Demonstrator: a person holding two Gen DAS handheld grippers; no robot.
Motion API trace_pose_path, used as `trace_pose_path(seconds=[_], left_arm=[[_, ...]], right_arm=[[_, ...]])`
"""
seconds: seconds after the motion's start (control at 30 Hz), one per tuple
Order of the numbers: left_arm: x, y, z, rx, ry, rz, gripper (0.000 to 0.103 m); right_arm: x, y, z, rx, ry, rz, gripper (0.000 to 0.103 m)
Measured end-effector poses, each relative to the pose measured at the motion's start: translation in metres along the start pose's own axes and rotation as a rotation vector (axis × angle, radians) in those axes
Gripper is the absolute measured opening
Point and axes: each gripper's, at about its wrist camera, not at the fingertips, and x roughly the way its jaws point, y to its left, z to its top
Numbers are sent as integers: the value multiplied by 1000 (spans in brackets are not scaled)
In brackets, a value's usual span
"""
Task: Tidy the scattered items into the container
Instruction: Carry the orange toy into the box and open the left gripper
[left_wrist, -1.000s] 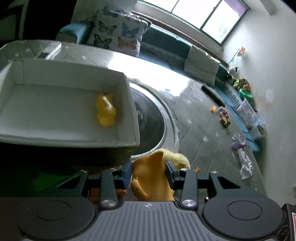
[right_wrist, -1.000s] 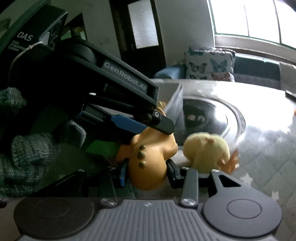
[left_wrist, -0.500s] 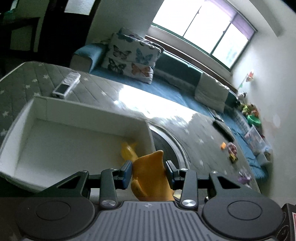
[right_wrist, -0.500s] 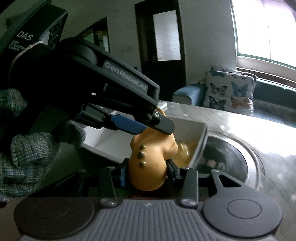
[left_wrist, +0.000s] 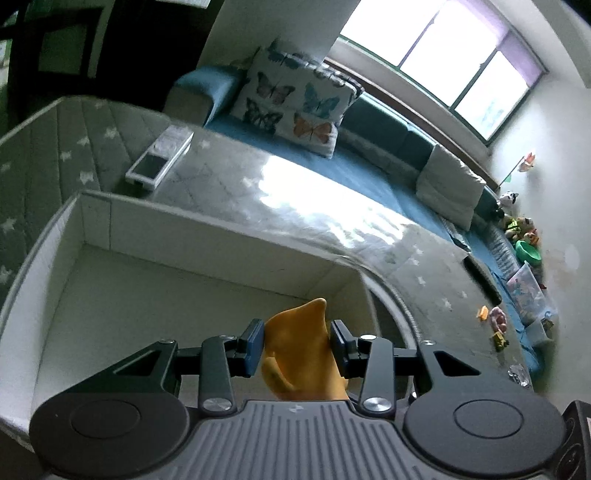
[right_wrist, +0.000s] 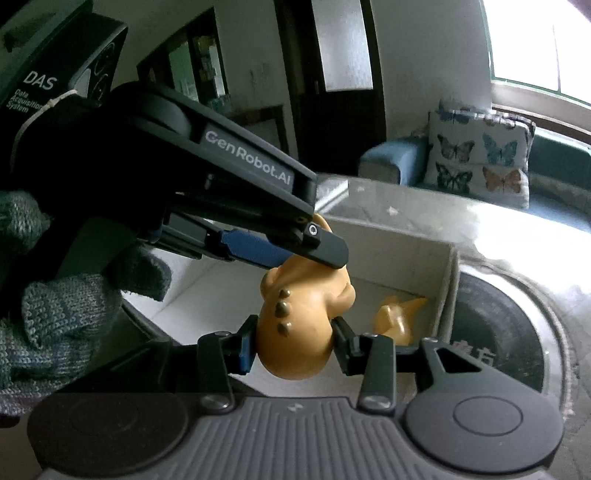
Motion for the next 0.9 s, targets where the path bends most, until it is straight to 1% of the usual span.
trace_pose_path(seconds=[0.17, 0.33, 0.47, 0.53, 0.6, 0.67, 0.9], left_arm=[[19, 15, 4, -35, 40, -16, 42], [27, 23, 4, -61, 59, -23, 42], [28, 24, 2, -54, 64, -19, 43], [28, 23, 2, -45, 62, -18, 41], [27, 20, 1, -28, 65, -7, 42], [27, 18, -1, -18, 66, -1, 41], [20, 8, -5, 15, 52, 24, 41]], right_arm=[[19, -4, 0, 7, 57, -5, 41], [29, -1, 3, -21, 92, -39, 42], [29, 2, 3, -24, 92, -43, 43], [27, 1, 3, -21, 92, -37, 44], [24, 1, 5, -18, 84, -33, 50], [19, 4, 5, -27, 68, -46, 59], [-4, 5, 7, -31, 16, -69, 60]])
